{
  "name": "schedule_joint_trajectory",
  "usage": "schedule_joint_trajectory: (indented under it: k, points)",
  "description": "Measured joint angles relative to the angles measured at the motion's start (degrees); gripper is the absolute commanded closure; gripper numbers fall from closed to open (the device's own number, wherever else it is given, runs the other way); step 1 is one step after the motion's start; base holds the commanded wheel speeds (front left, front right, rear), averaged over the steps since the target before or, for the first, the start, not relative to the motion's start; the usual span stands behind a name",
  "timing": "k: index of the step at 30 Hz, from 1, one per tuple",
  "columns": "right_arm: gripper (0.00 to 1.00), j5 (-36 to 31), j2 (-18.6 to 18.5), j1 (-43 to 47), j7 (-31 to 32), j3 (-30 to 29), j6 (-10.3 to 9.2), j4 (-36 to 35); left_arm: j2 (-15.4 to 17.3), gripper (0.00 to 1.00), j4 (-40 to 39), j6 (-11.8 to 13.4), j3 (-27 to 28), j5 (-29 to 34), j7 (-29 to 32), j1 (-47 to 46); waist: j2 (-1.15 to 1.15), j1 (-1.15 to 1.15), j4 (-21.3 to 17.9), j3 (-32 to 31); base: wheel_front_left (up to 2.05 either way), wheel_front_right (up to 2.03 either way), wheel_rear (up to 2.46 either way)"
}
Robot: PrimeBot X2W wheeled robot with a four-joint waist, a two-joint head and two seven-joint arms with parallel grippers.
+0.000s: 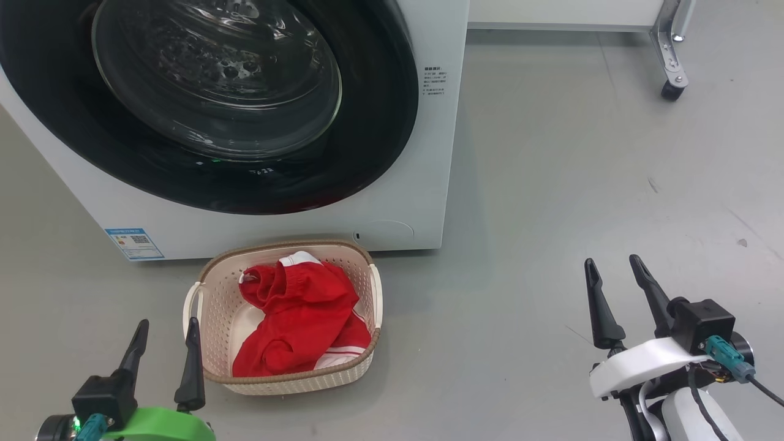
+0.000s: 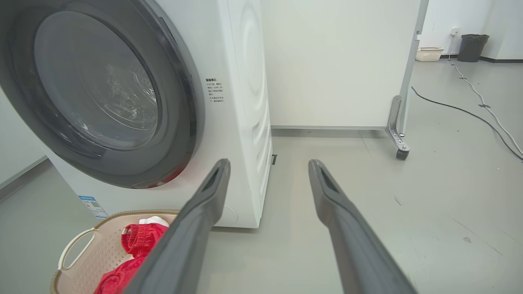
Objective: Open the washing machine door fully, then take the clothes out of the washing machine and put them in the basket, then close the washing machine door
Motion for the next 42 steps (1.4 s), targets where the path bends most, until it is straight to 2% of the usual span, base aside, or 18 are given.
schedule_joint_trajectory:
  k: [13, 35, 36, 42]
  points:
    - [0.00, -1.7, 0.9, 2.7, 0.0, -1.0, -0.48, -1.3, 0.1, 0.00, -0.2, 0.0, -0.4, 0.0, 0.0, 1.1, 0.00, 0.00, 0.5, -1.1, 0.00, 0.00, 0.00]
    - [0.00, -2.7, 1.7, 3.4, 0.0, -1.9, 0.07, -3.1, 0.1, 0.00, -1.0, -0.1, -0.5, 0.1, 0.0, 1.9, 0.00, 0.00, 0.7, -1.3, 0.00, 0.00, 0.00]
    - [1.00, -2.7, 1.7, 3.4, 0.0, -1.9, 0.07, -3.2, 0.2, 1.00, -1.1, -0.2, -0.6, 0.1, 0.0, 1.9, 0.00, 0.00, 0.8, -1.3, 0.00, 0.00, 0.00]
    - [1.00, -2.7, 2.6, 5.2, 0.1, -1.7, 0.07, 0.1, -1.1, 1.00, 2.2, -0.3, -1.1, 0.1, 0.0, 2.2, 0.00, 0.00, 0.8, -1.3, 0.00, 0.00, 0.00]
